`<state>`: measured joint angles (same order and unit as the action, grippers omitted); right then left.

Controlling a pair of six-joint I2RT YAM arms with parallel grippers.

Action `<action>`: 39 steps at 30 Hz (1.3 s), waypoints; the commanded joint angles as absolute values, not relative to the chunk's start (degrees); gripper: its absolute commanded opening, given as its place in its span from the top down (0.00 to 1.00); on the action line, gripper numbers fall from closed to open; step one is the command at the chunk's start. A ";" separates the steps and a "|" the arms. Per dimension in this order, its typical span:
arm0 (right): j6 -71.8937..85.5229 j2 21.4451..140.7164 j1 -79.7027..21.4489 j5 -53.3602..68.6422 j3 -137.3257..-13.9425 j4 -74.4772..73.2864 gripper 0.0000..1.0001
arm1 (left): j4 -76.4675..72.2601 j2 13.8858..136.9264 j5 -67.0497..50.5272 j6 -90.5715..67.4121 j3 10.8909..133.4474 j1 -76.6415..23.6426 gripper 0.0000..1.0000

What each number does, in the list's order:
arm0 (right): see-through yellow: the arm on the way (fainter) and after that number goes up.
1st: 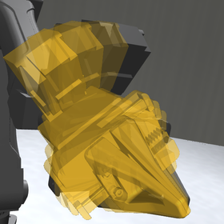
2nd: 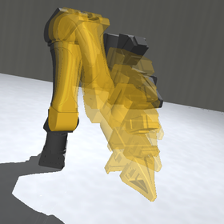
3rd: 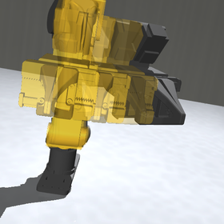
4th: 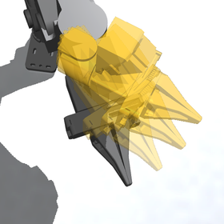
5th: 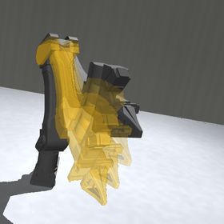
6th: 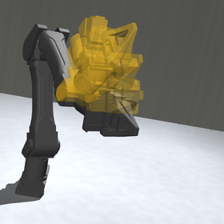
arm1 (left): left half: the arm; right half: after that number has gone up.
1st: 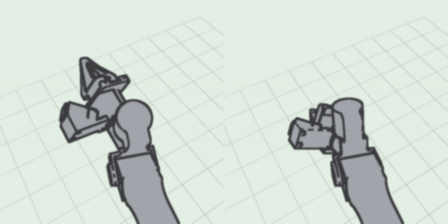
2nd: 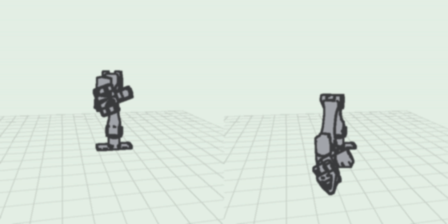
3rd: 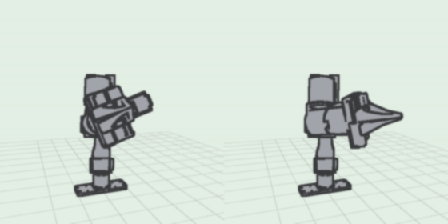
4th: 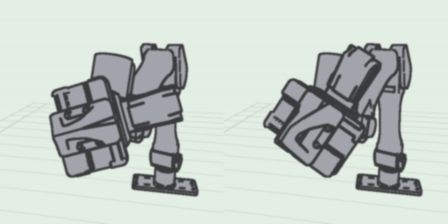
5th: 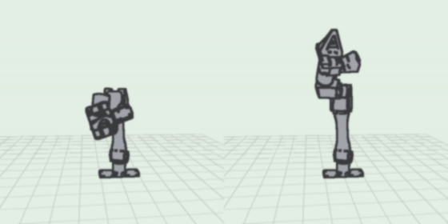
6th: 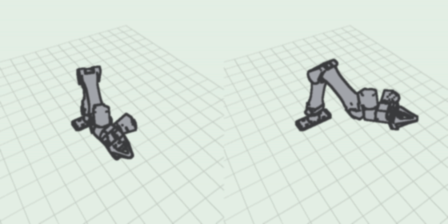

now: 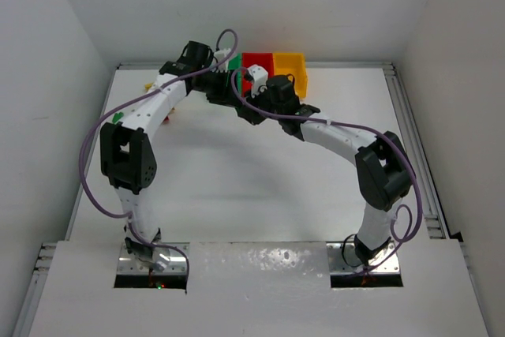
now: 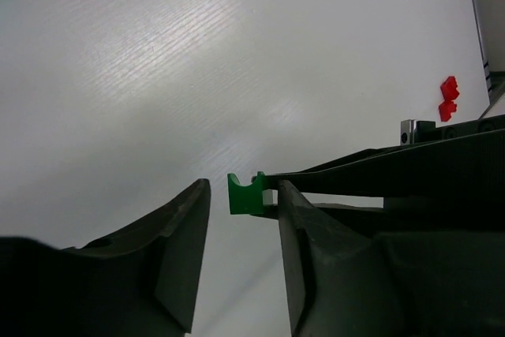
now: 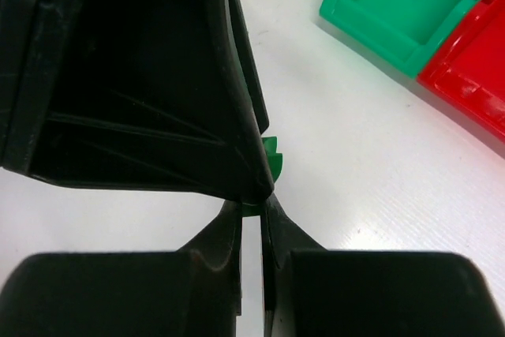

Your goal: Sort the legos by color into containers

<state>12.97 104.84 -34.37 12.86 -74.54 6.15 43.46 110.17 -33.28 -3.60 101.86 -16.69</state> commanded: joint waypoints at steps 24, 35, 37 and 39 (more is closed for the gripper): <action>15.56 101.08 -34.81 4.05 -71.20 7.12 0.15 | 37.81 108.02 -16.01 -6.06 102.74 -16.35 1.00; 16.88 92.38 -33.58 -9.04 -68.47 -15.17 0.12 | 24.60 127.42 8.96 -6.33 123.19 -14.68 1.00; 17.22 90.63 -33.57 -12.46 -67.59 -17.74 0.12 | 24.09 133.82 9.57 -5.28 130.82 -14.50 1.00; 18.80 89.48 -33.49 -16.33 -67.32 -21.52 0.12 | 21.72 136.39 10.28 -3.35 132.27 -14.15 1.00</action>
<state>16.84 92.40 -33.85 -8.56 -67.77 -13.78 24.86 132.18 5.85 -5.85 128.33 -14.81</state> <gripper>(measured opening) 0.882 0.174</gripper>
